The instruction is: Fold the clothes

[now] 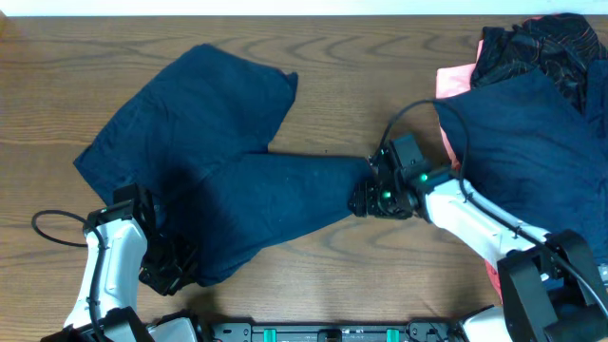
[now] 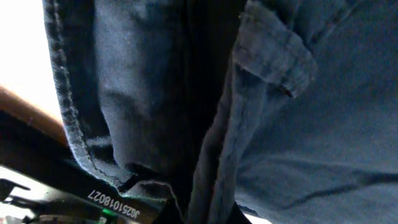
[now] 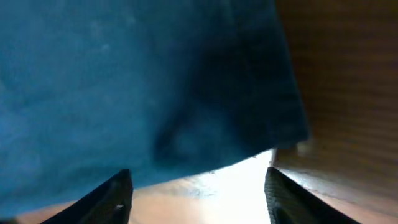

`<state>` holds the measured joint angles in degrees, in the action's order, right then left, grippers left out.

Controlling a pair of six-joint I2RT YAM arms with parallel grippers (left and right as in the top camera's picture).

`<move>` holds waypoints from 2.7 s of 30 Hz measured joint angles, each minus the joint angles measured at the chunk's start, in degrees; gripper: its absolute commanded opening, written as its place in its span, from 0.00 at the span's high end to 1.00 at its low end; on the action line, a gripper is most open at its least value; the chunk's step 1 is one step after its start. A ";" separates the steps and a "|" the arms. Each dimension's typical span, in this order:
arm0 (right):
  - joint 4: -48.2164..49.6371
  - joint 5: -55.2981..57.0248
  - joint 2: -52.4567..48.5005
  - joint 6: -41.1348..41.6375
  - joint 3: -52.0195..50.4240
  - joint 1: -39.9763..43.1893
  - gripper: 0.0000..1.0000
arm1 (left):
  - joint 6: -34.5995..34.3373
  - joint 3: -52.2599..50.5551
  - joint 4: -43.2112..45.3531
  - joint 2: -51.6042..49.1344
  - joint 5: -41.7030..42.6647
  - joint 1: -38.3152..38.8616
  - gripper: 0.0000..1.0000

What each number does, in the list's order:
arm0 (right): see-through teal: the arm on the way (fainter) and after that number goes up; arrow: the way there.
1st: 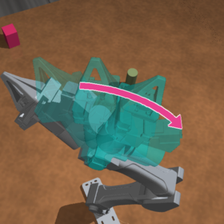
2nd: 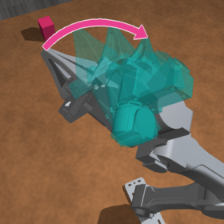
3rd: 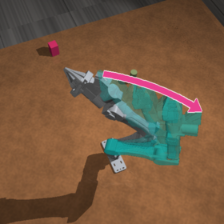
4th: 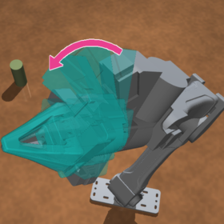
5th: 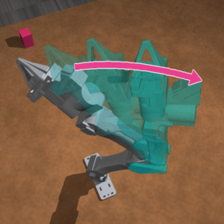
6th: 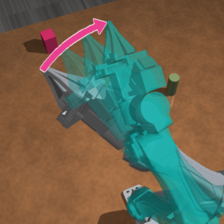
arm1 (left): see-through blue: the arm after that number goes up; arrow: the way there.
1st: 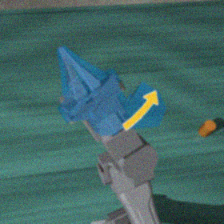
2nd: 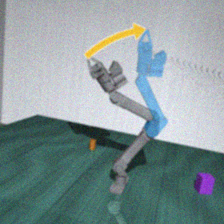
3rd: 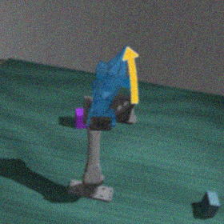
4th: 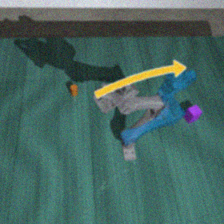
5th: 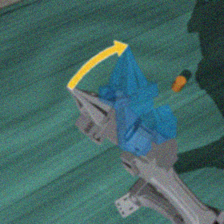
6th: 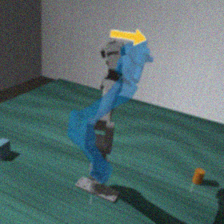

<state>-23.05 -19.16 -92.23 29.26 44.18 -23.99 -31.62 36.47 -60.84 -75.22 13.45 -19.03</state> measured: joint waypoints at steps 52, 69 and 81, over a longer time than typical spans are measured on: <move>-30.84 0.96 17.68 -17.84 34.84 19.43 0.99 | -5.20 31.01 -10.67 17.79 7.32 21.70 0.94; -0.96 2.27 -12.83 -19.98 35.12 9.97 0.99 | -27.47 31.06 1.75 -5.14 -12.20 21.40 0.92; 7.39 4.07 -21.33 -20.90 35.54 8.26 0.25 | -28.63 31.01 12.41 -14.40 -17.46 11.26 0.11</move>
<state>-15.66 -15.09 -113.56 8.36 79.72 -15.73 -60.25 67.48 -48.42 -89.62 -4.01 -7.77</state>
